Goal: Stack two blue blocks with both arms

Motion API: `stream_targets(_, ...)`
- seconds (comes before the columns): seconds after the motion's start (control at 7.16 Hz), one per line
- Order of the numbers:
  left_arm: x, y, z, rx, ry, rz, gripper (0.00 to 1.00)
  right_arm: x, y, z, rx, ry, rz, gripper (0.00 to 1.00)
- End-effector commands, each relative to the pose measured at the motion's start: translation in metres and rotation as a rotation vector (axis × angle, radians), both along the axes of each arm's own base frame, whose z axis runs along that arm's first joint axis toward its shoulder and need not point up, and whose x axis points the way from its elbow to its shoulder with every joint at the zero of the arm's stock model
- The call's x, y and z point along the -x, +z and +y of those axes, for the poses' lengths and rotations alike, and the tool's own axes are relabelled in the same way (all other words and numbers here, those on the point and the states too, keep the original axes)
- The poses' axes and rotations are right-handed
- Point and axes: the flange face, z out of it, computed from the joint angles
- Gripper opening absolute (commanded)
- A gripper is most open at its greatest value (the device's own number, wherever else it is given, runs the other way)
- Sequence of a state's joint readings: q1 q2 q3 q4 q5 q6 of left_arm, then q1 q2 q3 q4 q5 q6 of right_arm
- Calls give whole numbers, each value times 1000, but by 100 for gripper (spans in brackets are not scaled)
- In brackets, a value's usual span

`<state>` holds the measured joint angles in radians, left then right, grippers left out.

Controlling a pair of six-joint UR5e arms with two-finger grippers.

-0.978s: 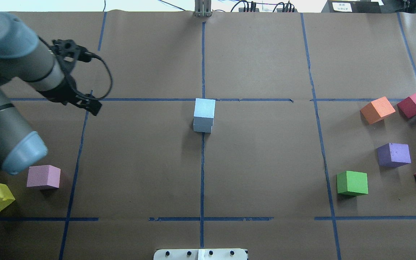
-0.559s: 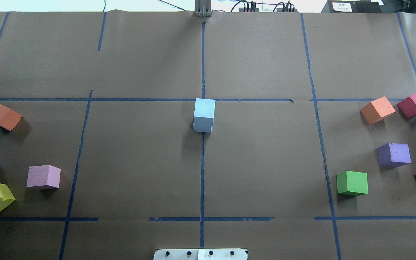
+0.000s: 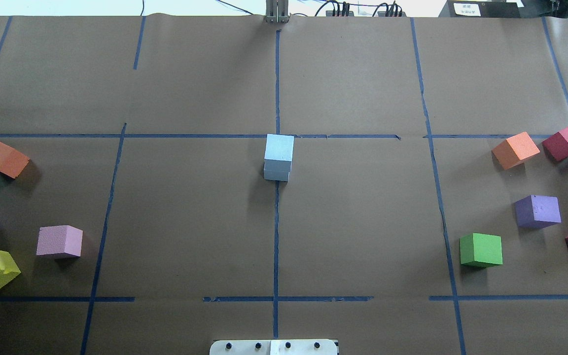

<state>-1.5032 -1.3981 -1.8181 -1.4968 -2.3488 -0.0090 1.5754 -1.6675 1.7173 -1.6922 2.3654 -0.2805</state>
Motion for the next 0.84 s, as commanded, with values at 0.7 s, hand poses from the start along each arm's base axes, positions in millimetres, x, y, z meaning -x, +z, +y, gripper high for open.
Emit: stream_targets(0.7,24,26,9,-54,37,-20,100,1,-2,-1,-2,0,-8,100)
